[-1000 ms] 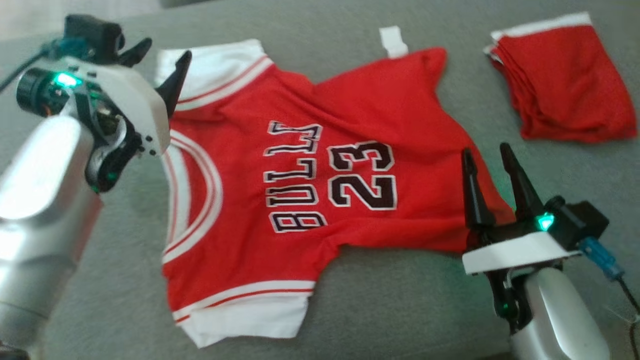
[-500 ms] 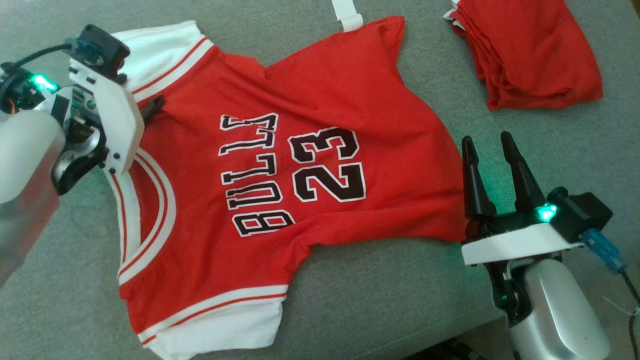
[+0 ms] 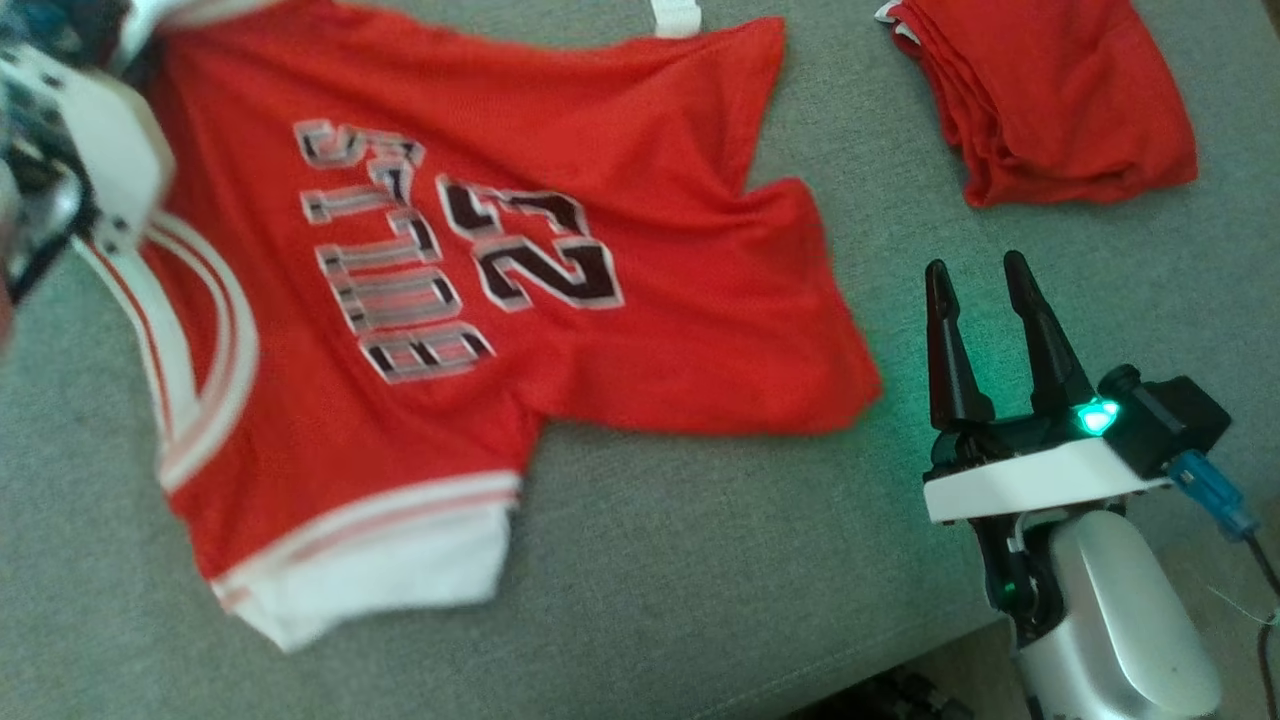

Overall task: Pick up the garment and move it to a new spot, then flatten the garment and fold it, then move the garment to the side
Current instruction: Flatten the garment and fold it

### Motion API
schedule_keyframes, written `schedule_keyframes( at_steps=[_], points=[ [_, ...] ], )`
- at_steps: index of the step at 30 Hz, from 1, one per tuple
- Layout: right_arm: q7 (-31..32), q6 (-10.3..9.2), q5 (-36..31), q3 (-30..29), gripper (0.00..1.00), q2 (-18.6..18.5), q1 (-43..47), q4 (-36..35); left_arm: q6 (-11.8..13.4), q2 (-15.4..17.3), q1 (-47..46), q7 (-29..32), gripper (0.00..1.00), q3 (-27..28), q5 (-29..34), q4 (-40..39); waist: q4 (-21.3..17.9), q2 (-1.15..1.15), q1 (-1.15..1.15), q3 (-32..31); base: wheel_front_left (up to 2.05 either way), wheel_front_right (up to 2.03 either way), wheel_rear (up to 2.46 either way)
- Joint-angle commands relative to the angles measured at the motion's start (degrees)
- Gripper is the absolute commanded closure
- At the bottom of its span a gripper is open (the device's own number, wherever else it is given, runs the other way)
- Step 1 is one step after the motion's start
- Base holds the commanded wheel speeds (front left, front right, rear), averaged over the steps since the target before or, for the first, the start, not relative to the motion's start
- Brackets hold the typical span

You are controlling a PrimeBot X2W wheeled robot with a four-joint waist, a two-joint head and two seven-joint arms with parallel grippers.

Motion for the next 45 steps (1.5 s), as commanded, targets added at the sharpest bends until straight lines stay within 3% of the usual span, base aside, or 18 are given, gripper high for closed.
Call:
schedule_keyframes(
  at_steps=[1,5,6,7,8,17,22,26,31,36,41,45],
  points=[
    [-0.62,-0.05,0.47,1.24,0.0,-0.17,-1.21,-2.07,1.32,1.4,-5.27,-2.97,1.0,2.17,1.92,1.36,-0.1,0.0,0.0,0.24,0.0,0.0,0.0],
    [-0.62,-0.05,0.46,1.53,0.0,-0.17,-1.33,-2.06,2.97,-0.21,-8.55,-8.95,1.0,1.66,5.18,5.43,-0.25,0.0,0.0,0.62,0.0,0.0,0.0],
    [-0.62,-0.05,0.47,1.52,0.0,-0.17,-1.37,-2.08,3.46,-0.6,-9.25,-10.45,0.57,1.48,5.95,6.35,-0.24,0.0,0.0,0.7,0.0,0.0,0.0],
    [-0.62,-0.05,0.48,1.48,0.0,-0.17,-1.42,-2.1,3.86,-1.0,-9.75,-11.76,0.04,1.49,6.35,7.4,-0.2,0.0,0.0,0.78,0.0,0.0,0.0],
    [-0.62,-0.05,0.48,1.39,0.0,-0.17,-1.46,-2.11,4.12,-1.49,-10.04,-12.81,0.0,1.52,6.53,8.47,-0.1,0.0,0.0,0.79,0.0,0.0,0.0],
    [-0.62,-0.05,-0.54,0.58,0.0,-0.17,-1.49,-2.5,3.33,-6.59,-7.77,-19.77,0.0,4.08,2.47,15.37,3.02,0.0,0.0,-2.04,0.0,0.0,0.0],
    [-0.62,-0.05,-1.61,-0.71,0.0,-0.17,-0.89,-2.94,4.88,-8.96,-4.12,-27.2,0.0,8.51,-2.19,15.31,5.88,0.0,0.0,-5.68,0.0,0.0,0.0],
    [-0.62,-0.05,-2.6,-1.64,0.0,-0.17,0.07,-2.96,6.75,-10.28,-0.74,-29.39,0.0,11.43,-4.44,12.77,8.36,0.0,0.0,-8.22,0.0,0.0,0.0],
    [-0.62,-0.05,-3.94,-3.29,0.0,-0.17,1.85,-2.93,11.58,-10.35,8.2,-29.91,0.0,18.8,-5.23,0.75,12.68,0.0,0.0,-12.05,0.0,0.0,0.0],
    [-0.62,-0.05,-5.36,-4.64,0.0,-0.17,4.79,-2.41,17.7,-10.95,26.81,-29.93,0.0,28.4,-2.36,-17.26,17.74,0.0,0.0,-16.26,0.0,0.0,0.0],
    [-0.62,-0.05,-5.42,-5.28,0.0,-0.17,6.9,-2.05,20.64,-13.69,41.78,-29.94,0.0,34.84,-0.18,-27.63,19.86,0.0,0.0,-18.87,0.0,0.0,0.0],
    [-0.62,-0.05,-5.09,-5.31,0.0,-0.17,8.52,-1.82,20.44,-16.73,50.97,-29.94,0.0,38.01,1.21,-31.55,20.66,0.0,0.0,-20.26,0.0,0.0,0.0]
  ],
)
